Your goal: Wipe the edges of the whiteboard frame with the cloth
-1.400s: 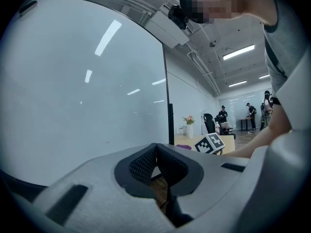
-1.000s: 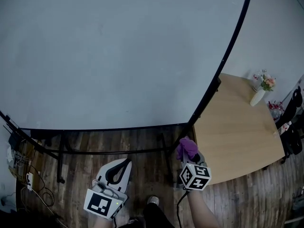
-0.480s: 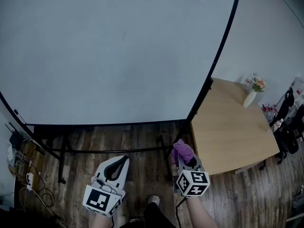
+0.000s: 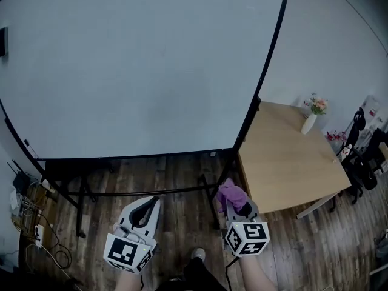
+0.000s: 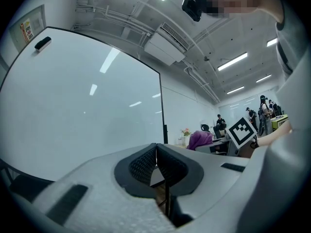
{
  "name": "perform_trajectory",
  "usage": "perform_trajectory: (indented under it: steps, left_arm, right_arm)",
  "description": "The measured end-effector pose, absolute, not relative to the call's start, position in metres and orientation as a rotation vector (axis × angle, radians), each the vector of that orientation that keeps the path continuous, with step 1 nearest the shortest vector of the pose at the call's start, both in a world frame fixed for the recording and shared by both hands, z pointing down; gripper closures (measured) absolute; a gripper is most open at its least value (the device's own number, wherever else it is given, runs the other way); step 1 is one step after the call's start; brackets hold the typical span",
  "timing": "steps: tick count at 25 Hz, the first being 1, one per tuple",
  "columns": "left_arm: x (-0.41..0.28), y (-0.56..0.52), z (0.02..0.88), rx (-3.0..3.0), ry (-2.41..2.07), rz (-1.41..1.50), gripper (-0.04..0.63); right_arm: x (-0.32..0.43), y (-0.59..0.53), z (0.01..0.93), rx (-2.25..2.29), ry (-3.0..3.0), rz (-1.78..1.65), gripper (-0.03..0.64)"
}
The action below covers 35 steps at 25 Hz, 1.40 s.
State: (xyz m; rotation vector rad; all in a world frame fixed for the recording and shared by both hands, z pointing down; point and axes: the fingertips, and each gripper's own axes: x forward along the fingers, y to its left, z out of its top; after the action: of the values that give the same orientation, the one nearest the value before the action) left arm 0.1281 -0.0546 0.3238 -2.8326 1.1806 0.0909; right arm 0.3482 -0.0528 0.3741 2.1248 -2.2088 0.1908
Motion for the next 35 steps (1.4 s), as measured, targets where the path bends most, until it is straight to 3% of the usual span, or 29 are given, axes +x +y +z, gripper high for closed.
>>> perform_trajectory:
  steps: [35]
  left_arm:
    - [0.117, 0.078, 0.288, -2.593, 1.517, 0.127, 0.578]
  right_arm:
    - [0.312, 0.052, 0.31, 1.773, -2.603, 0.062, 0.531]
